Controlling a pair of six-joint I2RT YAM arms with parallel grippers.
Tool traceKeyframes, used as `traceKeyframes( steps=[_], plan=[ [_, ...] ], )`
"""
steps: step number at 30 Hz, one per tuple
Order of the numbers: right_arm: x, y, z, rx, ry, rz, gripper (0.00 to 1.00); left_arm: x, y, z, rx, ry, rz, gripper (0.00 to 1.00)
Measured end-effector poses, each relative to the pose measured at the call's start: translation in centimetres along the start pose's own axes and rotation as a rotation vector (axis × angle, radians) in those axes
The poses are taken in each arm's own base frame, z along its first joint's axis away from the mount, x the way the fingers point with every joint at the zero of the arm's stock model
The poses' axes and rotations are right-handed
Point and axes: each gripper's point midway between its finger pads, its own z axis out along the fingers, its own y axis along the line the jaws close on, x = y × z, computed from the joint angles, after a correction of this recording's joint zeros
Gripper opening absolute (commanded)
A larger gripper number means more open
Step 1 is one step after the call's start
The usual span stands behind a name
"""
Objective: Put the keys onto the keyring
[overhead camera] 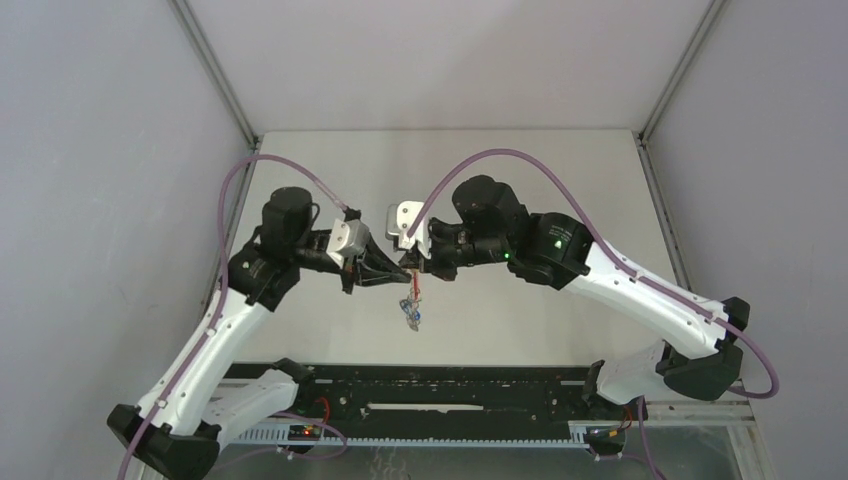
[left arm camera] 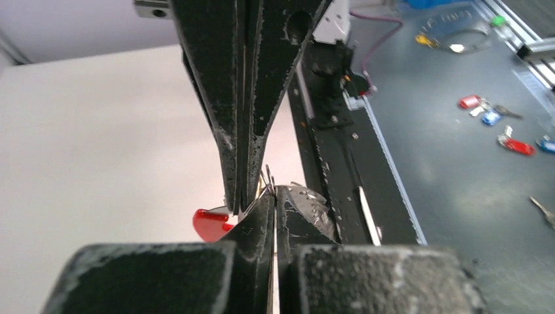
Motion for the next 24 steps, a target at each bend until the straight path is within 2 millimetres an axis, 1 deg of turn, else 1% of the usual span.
traceKeyframes(
  steps=[3,7,10,14,18,24],
  plan=[
    [0.0,-0.8,-0.2,0.043,0.010,0.003,0.00,-0.4,0.8,0.2,-0.068,-0.058,-0.008,0.00],
    [-0.8,-1.5,-1.0,0.077,0.005,0.002,0.01,-1.6,1.5,0.3,-0.094,-0.110,-0.021,0.00],
    [-1.8,-2.0,-1.7,0.083,-0.015,0.001,0.08,-2.9,1.9,0.3,-0.110,-0.148,-0.002,0.00],
    [-4.0,-2.8,-2.8,0.073,-0.055,0.002,0.20,-5.4,2.4,0.1,-0.126,-0.212,0.053,0.00],
    [-5.8,-2.9,-3.7,0.053,-0.083,0.006,0.24,-7.3,2.0,0.1,-0.107,-0.260,0.126,0.00],
    [-8.3,-1.8,-4.8,-0.023,-0.117,0.011,0.26,-9.6,0.6,-0.2,-0.070,-0.313,0.263,0.00]
  ],
)
